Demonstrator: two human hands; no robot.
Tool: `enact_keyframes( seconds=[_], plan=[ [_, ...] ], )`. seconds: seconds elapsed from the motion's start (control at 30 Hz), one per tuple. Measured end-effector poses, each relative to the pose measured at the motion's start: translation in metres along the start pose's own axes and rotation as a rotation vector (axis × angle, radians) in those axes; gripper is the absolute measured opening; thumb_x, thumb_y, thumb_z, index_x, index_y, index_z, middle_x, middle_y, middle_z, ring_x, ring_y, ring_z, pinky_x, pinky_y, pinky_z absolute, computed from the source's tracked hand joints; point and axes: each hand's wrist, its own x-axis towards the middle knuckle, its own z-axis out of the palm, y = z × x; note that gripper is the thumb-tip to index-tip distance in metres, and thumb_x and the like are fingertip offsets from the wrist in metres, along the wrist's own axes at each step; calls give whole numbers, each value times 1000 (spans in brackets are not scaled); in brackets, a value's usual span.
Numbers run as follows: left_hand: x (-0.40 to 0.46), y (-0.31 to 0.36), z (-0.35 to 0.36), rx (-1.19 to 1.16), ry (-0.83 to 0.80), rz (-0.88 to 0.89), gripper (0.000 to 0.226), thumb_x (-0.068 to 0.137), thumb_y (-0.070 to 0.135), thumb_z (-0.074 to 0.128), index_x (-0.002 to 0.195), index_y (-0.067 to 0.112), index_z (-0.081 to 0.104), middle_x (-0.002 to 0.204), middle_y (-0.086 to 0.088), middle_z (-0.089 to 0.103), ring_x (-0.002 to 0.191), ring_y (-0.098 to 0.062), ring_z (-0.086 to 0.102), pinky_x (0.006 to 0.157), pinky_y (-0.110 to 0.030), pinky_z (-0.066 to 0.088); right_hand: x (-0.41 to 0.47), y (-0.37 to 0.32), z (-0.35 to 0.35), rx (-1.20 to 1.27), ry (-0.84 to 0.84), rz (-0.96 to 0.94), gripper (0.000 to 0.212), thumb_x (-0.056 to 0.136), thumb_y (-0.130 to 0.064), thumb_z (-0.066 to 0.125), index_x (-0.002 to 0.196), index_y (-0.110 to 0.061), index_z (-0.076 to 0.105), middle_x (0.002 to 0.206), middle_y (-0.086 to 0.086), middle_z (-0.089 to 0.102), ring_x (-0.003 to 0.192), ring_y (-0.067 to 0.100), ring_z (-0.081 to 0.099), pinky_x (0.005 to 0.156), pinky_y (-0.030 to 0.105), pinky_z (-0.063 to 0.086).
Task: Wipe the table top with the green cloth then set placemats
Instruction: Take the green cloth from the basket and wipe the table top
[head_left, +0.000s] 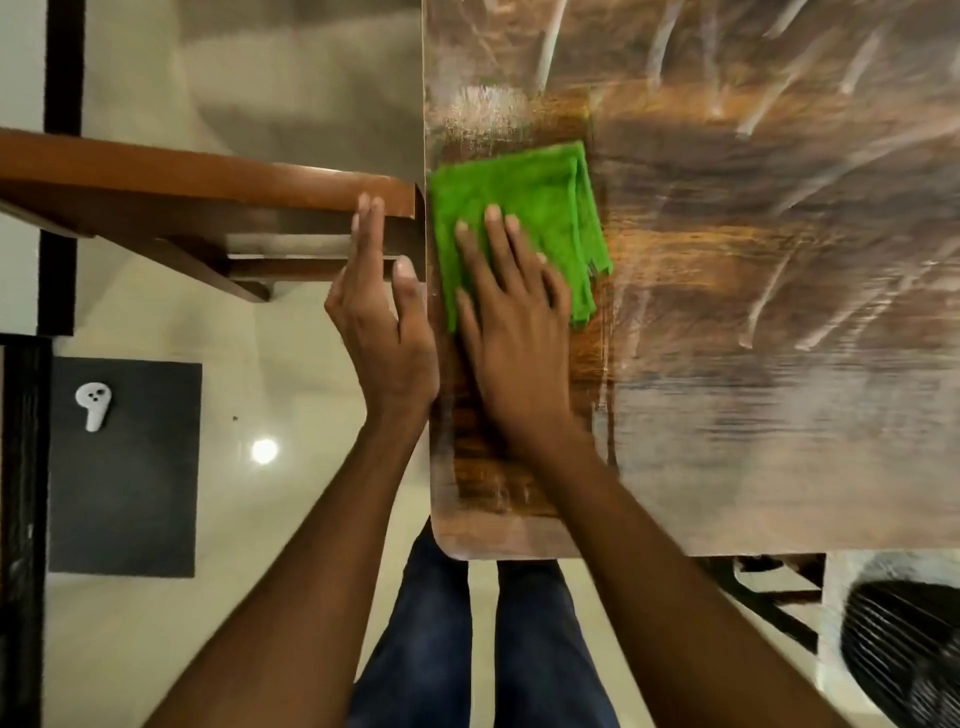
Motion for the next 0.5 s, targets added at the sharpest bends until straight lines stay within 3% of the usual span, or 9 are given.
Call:
enact_keyframes(
  seconds=[0.07, 0.17, 0.23, 0.3, 0.4, 0.5],
  plan=[
    [-6, -3, -4, -7, 22, -19, 49, 111, 21, 40, 157, 5, 43, 162, -10, 47, 151, -18, 43, 120, -53, 38, -77, -14, 7, -1, -77, -25, 63, 111, -38, 41, 169, -26, 18, 177, 3, 7, 164, 19, 5, 128, 47, 22],
    [-18, -7, -9, -2, 17, -52, 49, 111, 21, 42, 158, 6, 42, 162, -8, 47, 152, -17, 42, 121, -52, 38, -185, -24, 19, -70, -96, -92, 66, 106, -38, 53, 166, -26, 28, 175, 3, 20, 161, 20, 22, 123, 44, 30],
    [-27, -8, -12, 7, -23, -60, 50, 111, 24, 42, 159, 9, 41, 163, -6, 46, 153, -16, 40, 122, -53, 37, -215, -11, 18, -87, -100, -22, 68, 101, -37, 58, 164, -28, 35, 173, 2, 27, 159, 19, 29, 122, 41, 31],
    [-37, -6, -13, 36, -67, -71, 50, 112, 27, 42, 160, 13, 40, 164, -3, 44, 153, -15, 39, 124, -52, 33, -216, 13, 7, -68, -86, 126, 66, 101, -39, 53, 164, -29, 35, 173, 1, 26, 160, 20, 27, 122, 43, 30],
    [-51, 3, -11, 118, -103, -70, 51, 111, 27, 43, 160, 14, 40, 166, -1, 40, 154, -15, 36, 127, -38, 25, -195, 47, -10, -7, -36, 280, 65, 105, -42, 45, 166, -30, 27, 176, 0, 18, 162, 20, 18, 124, 49, 30],
    [-58, 12, -1, 158, -172, 43, 52, 110, 20, 46, 160, 10, 38, 168, -5, 37, 157, -17, 31, 127, -42, 23, -150, 74, -19, 10, -10, 263, 65, 107, -43, 46, 167, -30, 24, 177, -1, 13, 164, 19, 10, 128, 52, 23]
  ],
)
